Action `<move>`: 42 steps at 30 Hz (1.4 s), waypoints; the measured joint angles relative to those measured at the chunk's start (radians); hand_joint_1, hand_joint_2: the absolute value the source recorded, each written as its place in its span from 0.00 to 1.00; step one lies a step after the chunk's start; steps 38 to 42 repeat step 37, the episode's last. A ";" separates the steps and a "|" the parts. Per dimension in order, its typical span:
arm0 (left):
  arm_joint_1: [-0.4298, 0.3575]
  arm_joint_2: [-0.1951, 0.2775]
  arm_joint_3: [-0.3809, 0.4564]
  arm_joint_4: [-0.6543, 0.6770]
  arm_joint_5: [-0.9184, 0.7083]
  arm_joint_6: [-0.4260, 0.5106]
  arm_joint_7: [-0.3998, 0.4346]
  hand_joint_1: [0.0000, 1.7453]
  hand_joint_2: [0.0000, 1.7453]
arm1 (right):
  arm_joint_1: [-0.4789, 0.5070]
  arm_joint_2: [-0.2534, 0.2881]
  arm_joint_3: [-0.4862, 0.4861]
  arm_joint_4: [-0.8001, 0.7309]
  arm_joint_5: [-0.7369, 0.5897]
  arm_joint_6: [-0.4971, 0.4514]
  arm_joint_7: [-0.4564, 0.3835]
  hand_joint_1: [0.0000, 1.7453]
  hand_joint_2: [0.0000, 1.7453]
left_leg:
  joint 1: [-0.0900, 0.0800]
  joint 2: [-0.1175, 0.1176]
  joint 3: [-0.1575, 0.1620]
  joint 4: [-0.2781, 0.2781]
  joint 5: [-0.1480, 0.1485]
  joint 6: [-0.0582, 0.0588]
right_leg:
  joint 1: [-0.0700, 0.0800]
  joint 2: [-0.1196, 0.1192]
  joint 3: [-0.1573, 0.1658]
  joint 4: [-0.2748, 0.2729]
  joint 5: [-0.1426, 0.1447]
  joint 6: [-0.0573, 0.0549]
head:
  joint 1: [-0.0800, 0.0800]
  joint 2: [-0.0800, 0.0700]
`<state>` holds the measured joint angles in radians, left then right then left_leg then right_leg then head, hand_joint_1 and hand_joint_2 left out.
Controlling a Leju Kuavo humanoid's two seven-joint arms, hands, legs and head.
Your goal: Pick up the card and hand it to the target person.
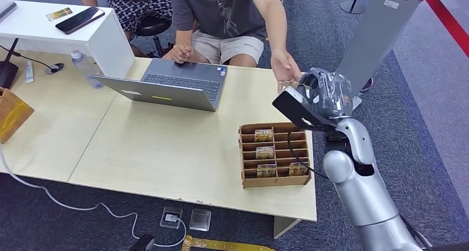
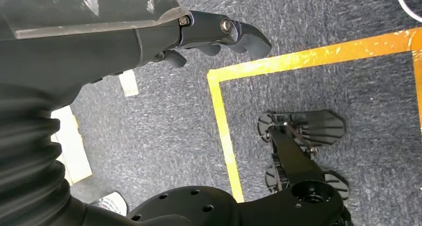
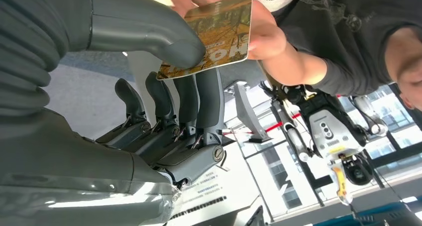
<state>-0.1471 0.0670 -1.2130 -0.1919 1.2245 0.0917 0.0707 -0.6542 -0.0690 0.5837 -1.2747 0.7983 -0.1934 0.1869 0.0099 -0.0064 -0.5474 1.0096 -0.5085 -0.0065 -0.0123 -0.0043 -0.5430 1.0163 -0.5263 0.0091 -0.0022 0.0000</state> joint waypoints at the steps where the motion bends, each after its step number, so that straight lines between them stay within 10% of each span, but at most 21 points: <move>1: 0.000 0.000 0.000 0.000 -0.001 -0.001 0.002 0.00 1.00 | -0.024 0.015 0.002 0.052 0.008 -0.010 -0.006 0.80 1.00 | 0.000 0.000 0.000 0.000 0.000 0.000 | 0.000 0.000 0.000 0.000 0.000 0.000 | 0.000 0.000; 11: -0.002 0.002 -0.002 0.000 -0.003 -0.002 0.009 0.00 1.00 | -0.161 0.096 0.037 0.370 0.104 -0.026 -0.004 0.80 1.00 | 0.000 0.000 -0.001 0.000 0.000 0.000 | 0.000 0.000 -0.001 0.000 0.000 0.000 | 0.000 0.000; 15: -0.001 0.002 -0.005 0.000 -0.002 -0.001 0.011 0.00 1.00 | -0.214 0.138 0.052 0.544 0.125 -0.033 -0.008 0.00 1.00 | 0.000 0.000 -0.001 0.000 0.000 0.000 | 0.000 0.000 -0.001 0.000 0.000 0.000 | 0.001 0.000; 42: 0.011 0.007 -0.019 0.000 0.019 0.014 -0.003 0.00 1.00 | -0.248 0.144 0.067 0.590 0.098 -0.109 -0.020 0.00 1.00 | 0.000 0.001 0.000 0.001 0.000 0.000 | 0.000 0.001 -0.002 0.000 0.000 0.000 | 0.001 0.000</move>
